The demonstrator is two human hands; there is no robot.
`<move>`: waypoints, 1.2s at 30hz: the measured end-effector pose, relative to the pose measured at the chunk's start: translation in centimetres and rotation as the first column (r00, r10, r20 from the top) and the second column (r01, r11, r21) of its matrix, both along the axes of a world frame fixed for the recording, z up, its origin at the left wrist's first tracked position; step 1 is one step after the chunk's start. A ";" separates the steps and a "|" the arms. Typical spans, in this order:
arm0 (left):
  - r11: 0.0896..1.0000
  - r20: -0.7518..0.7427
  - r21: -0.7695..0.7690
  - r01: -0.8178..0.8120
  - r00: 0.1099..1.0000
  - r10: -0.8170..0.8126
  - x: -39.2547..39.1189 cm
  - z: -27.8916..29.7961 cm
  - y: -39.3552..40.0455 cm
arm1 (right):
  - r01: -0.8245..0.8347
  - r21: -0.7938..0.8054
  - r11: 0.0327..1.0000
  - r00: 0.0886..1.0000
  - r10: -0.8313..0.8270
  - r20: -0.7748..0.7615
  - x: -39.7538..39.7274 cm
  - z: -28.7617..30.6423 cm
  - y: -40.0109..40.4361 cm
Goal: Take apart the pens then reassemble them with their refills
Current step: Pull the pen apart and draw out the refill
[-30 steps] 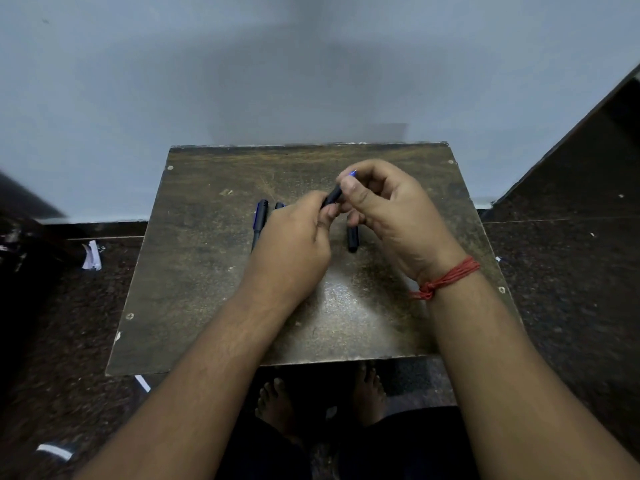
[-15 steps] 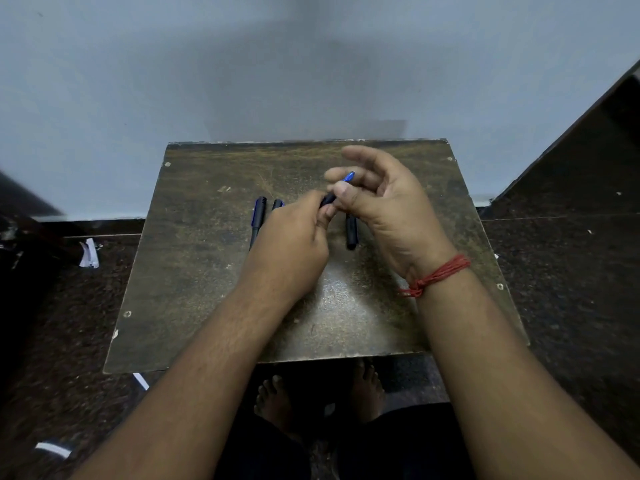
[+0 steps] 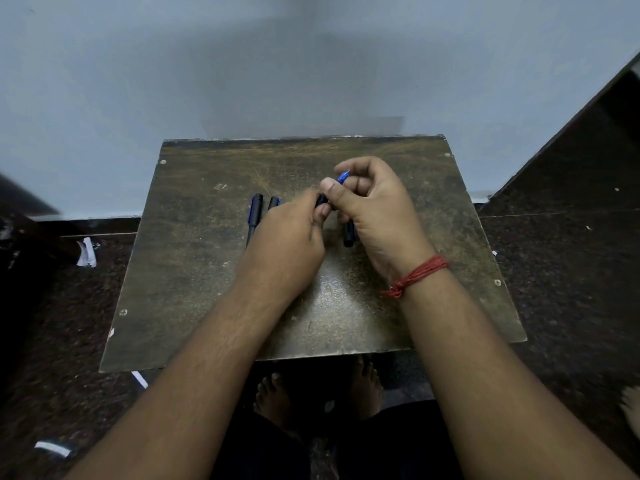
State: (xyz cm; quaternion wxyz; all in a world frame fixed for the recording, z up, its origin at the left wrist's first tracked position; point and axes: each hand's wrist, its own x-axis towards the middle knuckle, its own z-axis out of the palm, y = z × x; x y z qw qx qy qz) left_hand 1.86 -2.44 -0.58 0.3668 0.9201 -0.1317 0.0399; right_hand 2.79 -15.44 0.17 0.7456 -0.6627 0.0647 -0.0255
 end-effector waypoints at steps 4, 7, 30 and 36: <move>1.000 -0.010 0.000 -0.014 1.000 0.014 0.0 0.2 0.1 | -0.026 0.065 0.998 0.999 0.023 0.033 0.0 0.2 -0.4; 1.000 -0.008 -0.006 -0.006 1.000 0.006 -0.1 0.2 0.0 | -0.025 0.033 0.999 0.999 0.024 0.032 0.1 0.2 -0.4; 1.000 -0.029 0.022 0.009 1.000 -0.008 -0.3 0.5 -0.2 | -0.021 0.043 0.999 1.000 0.021 0.002 0.0 0.3 -0.9; 1.000 -0.027 0.018 0.003 1.000 -0.002 -0.4 0.6 -0.3 | -0.016 0.025 1.000 1.000 0.016 -0.007 -0.1 0.9 -0.8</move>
